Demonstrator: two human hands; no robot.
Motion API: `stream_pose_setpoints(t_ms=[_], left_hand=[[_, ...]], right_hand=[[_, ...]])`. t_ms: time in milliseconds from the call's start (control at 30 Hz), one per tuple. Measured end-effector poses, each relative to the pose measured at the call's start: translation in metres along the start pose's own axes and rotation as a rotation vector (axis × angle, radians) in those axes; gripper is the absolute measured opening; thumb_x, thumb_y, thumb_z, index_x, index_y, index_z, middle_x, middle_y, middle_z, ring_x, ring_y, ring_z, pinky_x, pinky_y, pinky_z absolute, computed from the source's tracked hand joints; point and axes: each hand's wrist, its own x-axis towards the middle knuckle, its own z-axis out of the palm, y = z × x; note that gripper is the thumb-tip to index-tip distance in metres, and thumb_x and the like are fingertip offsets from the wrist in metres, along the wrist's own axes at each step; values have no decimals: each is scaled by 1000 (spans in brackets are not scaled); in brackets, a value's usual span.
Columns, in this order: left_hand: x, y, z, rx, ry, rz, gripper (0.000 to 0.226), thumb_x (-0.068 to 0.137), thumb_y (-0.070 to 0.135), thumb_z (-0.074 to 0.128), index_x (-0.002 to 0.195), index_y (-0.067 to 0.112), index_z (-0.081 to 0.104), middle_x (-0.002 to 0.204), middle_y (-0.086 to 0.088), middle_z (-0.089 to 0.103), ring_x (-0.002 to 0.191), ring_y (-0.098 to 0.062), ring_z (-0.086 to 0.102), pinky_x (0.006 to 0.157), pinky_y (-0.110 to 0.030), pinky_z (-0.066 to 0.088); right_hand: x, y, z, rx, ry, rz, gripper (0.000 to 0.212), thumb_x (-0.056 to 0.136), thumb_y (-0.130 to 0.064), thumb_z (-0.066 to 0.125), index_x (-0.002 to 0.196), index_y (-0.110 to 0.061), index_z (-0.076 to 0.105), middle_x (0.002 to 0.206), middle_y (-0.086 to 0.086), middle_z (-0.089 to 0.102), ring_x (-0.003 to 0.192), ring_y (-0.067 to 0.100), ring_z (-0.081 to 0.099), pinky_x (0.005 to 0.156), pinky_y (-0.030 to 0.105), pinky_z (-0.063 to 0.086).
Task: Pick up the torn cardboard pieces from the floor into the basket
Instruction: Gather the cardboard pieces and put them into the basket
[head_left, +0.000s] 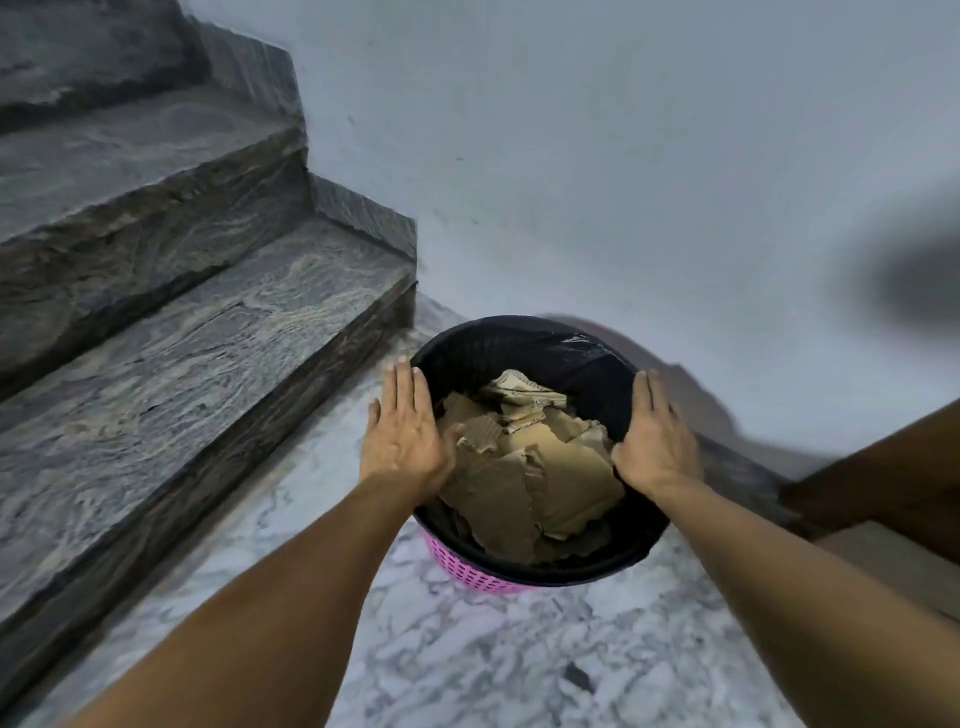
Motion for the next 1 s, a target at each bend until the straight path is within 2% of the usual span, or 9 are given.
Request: stream_pose_setpoints(t_ms=[67, 167, 233, 333, 433, 533, 633, 800, 1000], left_hand=[[2, 3, -2, -7, -10, -13, 83, 97, 52, 34, 153, 5, -5, 161, -9, -15, 148, -23, -15, 122, -44, 8], [2, 4, -2, 13, -13, -28, 83, 97, 51, 35, 152, 5, -5, 161, -9, -15, 148, -24, -15, 122, -42, 8], [2, 3, 0, 6, -10, -40, 82, 97, 50, 36, 153, 5, -4, 161, -9, -15, 149, -24, -14, 122, -40, 7], [3, 3, 1, -11, -8, -61, 81, 98, 47, 38, 153, 7, -5, 161, -6, -16, 149, -22, -13, 122, -36, 8], [3, 4, 2, -9, 12, -68, 79, 98, 42, 41, 153, 8, -5, 161, -4, -16, 149, -20, -13, 122, -35, 8], [5, 3, 4, -15, 13, -81, 78, 98, 38, 44, 153, 9, -3, 161, -3, -14, 149, -19, -12, 122, -32, 5], [5, 2, 5, 9, 18, -79, 79, 97, 38, 46, 154, 9, -1, 162, -2, -13, 149, -19, -11, 121, -33, 8], [5, 5, 2, 58, -5, -95, 83, 95, 36, 52, 154, 8, 0, 162, -3, -11, 149, -20, -9, 121, -34, 8], [2, 12, -3, 112, -32, -126, 84, 95, 37, 50, 154, 7, -2, 162, -5, -12, 150, -21, -9, 121, -31, 4]], right_hand=[[1, -1, -6, 94, -2, 47, 81, 87, -14, 60, 155, -10, 16, 164, 5, 15, 136, 37, 39, 107, 43, 39], [-2, 1, -12, 284, 28, 89, 73, 84, -5, 52, 152, -12, 28, 153, 12, 38, 125, 40, 48, 100, 44, 43], [-4, 2, -14, 370, 33, 131, 74, 81, -14, 44, 153, -15, 30, 151, 13, 42, 129, 39, 47, 103, 44, 42], [-4, -1, -15, 392, 42, 116, 81, 73, -27, 36, 153, -14, 30, 153, 11, 40, 135, 35, 42, 105, 43, 39], [2, 4, -7, 343, 53, 73, 67, 89, -13, 48, 153, -10, 27, 155, 10, 35, 137, 33, 39, 106, 42, 38], [8, 7, 3, 218, 53, 41, 68, 94, -17, 54, 153, -9, 22, 153, 12, 33, 129, 36, 43, 92, 43, 45], [11, 10, 8, 178, 43, 14, 69, 93, -16, 54, 153, -8, 21, 152, 13, 31, 125, 36, 43, 85, 42, 45], [13, 12, 9, 205, 18, 20, 74, 87, -7, 52, 154, -8, 19, 156, 12, 27, 128, 35, 40, 92, 42, 44], [12, 12, 12, 255, 18, 47, 73, 89, -10, 58, 154, -8, 23, 155, 12, 31, 130, 35, 41, 91, 45, 47]])
